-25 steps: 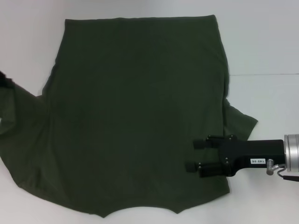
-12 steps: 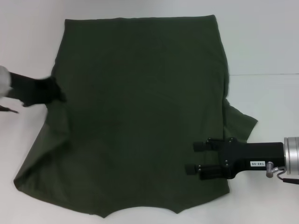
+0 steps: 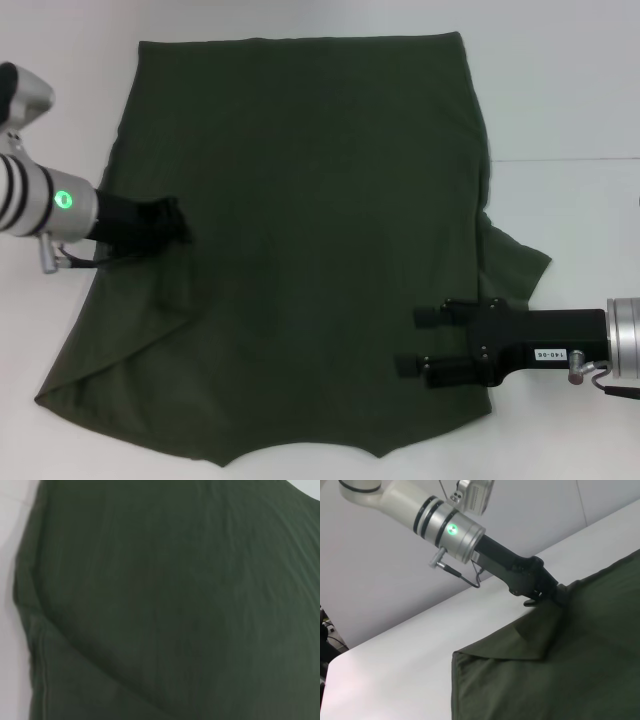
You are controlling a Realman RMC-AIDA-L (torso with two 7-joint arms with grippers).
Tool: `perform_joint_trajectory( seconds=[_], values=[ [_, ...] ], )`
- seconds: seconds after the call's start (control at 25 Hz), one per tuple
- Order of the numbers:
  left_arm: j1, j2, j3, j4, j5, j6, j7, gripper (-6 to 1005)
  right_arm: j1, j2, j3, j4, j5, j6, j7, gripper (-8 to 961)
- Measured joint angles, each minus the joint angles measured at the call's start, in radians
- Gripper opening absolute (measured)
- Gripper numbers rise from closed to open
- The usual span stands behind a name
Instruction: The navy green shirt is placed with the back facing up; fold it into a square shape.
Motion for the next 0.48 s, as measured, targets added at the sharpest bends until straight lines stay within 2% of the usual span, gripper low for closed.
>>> perform_joint_trajectory(
  seconds=[0.16, 0.24, 0.32, 0.4, 0.48],
  values=[
    [0.0, -0.035, 0.0, -0.004, -0.001, -0.064, 0.005, 23, -0.001, 0.0, 0.001, 0.0, 0.0, 0.001, 0.0, 919],
    [-0.001, -0.042, 0.0, -0.004, -0.001, -0.075, 0.007, 25, -0.002, 0.0, 0.001, 0.0, 0.0, 0.001, 0.0, 919],
    [-0.001, -0.061, 0.0, -0.004, -0.002, -0.102, 0.012, 117, -0.003, 0.0, 0.001, 0.0, 0.001, 0.001, 0.0, 919],
    [-0.002, -0.065, 0.0, -0.002, -0.015, -0.107, 0.017, 209, -0.003, 0.0, 0.001, 0.0, 0.001, 0.001, 0.0, 919],
    [-0.002, -0.067, 0.0, 0.0, -0.041, -0.11, 0.025, 347, -0.003, -0.001, 0.001, 0.0, 0.001, 0.001, 0.0, 919]
  ],
)
